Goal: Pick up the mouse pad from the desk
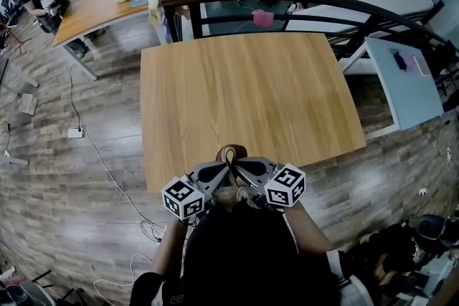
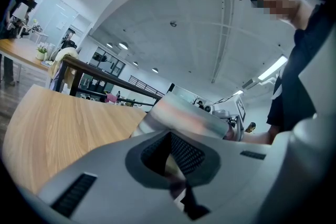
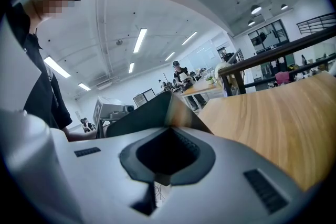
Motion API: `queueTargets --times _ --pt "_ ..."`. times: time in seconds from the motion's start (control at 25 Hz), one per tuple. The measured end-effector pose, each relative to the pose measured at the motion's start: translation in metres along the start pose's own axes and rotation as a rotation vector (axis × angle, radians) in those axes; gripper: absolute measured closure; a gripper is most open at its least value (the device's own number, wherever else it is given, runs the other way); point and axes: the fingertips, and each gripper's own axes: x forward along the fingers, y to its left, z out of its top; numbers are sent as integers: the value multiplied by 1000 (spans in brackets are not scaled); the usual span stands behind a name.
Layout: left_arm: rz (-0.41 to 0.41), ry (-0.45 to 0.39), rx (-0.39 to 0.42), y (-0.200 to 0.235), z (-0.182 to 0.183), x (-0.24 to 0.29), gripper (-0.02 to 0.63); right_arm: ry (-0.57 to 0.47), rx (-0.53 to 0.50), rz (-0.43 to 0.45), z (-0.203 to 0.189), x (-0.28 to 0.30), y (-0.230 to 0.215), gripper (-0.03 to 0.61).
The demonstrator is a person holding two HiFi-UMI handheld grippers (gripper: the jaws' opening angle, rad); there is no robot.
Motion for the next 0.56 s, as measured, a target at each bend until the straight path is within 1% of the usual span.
queueTargets --times 0.56 --pt "3 5 -6 -1 -2 7 592 13 -5 0 -1 -5 -6 551"
